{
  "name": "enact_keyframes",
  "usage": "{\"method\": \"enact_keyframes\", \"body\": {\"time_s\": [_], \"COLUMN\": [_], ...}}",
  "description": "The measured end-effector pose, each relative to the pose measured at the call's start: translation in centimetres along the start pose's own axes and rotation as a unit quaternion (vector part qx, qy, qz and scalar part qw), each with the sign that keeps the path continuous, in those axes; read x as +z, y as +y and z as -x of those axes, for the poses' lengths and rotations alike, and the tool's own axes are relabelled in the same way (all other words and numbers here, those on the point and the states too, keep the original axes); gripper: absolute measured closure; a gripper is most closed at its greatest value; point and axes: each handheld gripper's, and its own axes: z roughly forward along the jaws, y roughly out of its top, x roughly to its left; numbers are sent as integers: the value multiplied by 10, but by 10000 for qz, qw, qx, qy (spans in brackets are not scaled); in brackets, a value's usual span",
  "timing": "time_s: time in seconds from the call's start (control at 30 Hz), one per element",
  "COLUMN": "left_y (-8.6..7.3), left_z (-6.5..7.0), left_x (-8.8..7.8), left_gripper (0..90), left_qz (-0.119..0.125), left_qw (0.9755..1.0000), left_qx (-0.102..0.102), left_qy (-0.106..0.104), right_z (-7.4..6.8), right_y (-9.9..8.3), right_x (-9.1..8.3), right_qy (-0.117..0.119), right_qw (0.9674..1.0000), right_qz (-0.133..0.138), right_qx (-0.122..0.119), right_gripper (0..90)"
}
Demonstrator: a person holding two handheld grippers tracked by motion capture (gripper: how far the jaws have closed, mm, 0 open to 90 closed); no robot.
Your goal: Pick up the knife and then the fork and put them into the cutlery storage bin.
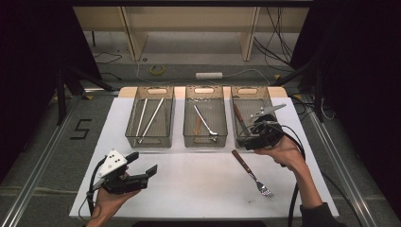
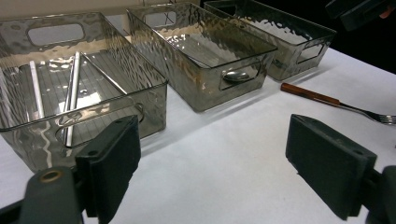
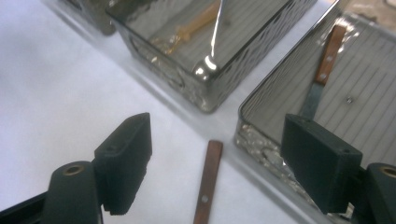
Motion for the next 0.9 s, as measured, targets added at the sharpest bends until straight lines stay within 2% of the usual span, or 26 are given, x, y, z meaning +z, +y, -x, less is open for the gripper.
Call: {"method": "enact_keyframes", "body": {"time_s": [0.23, 0.47, 0.67, 0.9], "left_y": [0, 0, 0, 0], "left_z": [0, 0, -1, 0], "left_x": [-1, -1, -1, 0], "left_gripper": [175, 175, 175, 175], "left_qz": [20, 9, 5, 6], "left_qw": [10000, 10000, 10000, 10000], "left_qx": [-6, -5, -5, -1], "left_qy": [-4, -10, -7, -10], "right_z": [-3, -6, -6, -5], "right_y": [-12, -19, -26, -35], "right_x": [13, 25, 35, 46], "right_qy": [83, 78, -6, 60], "right_qw": [9988, 9965, 9933, 9893], "right_qz": [-479, -813, -1141, -1447], "right_qx": [-85, -177, -169, -148], "right_gripper": [288, 310, 329, 382]}}
